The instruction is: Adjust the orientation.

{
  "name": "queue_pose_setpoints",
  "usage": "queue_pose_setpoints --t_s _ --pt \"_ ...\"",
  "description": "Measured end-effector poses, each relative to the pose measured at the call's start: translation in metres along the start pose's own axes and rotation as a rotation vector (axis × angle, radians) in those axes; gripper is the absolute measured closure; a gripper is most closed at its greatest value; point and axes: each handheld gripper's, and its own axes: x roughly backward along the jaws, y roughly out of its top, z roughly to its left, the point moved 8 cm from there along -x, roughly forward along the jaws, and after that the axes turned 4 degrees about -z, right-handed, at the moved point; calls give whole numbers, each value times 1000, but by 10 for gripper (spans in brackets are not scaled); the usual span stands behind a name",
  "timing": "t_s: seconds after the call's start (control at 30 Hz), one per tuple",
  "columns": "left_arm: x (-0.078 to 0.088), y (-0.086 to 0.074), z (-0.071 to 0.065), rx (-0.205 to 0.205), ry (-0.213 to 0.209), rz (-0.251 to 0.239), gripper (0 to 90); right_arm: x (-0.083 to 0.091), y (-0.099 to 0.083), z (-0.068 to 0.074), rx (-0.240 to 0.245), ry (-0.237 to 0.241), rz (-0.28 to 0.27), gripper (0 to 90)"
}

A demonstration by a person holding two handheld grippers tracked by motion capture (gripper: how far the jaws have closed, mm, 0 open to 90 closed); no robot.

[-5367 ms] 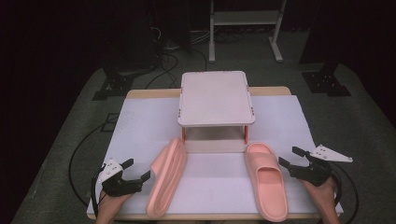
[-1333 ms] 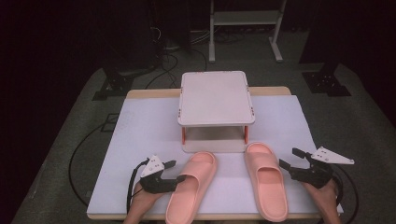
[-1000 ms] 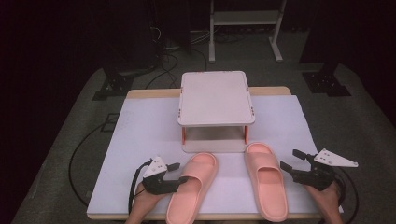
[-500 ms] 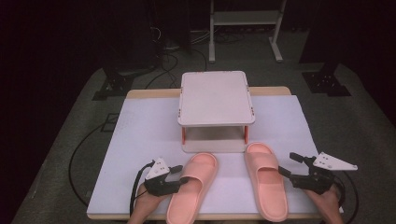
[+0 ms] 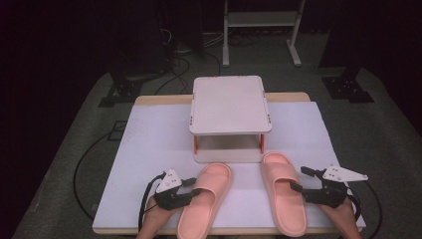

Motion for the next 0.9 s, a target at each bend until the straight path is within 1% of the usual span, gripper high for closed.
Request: queue_pose_setpoints --t_s 0.23,0.37,0.43,0.63,0.77,0.9 --pt "0 0 0 1 4 -2 586 -6 -5 0 15 -13 34 297" --pt "0 1 0 0 8 -4 594 -9 -8 -1 16 -24 53 334" --pt "1 1 1 -1 11 -3 600 -10 -9 -1 21 -35 63 368" --pt "1 1 1 4 14 -7 610 -12 -9 -1 42 -56 73 430" --pt "1 1 1 3 17 -8 619 -13 -11 -2 55 -83 83 475" --pt "1 2 1 5 20 -11 625 -13 -11 -2 73 -100 85 499"
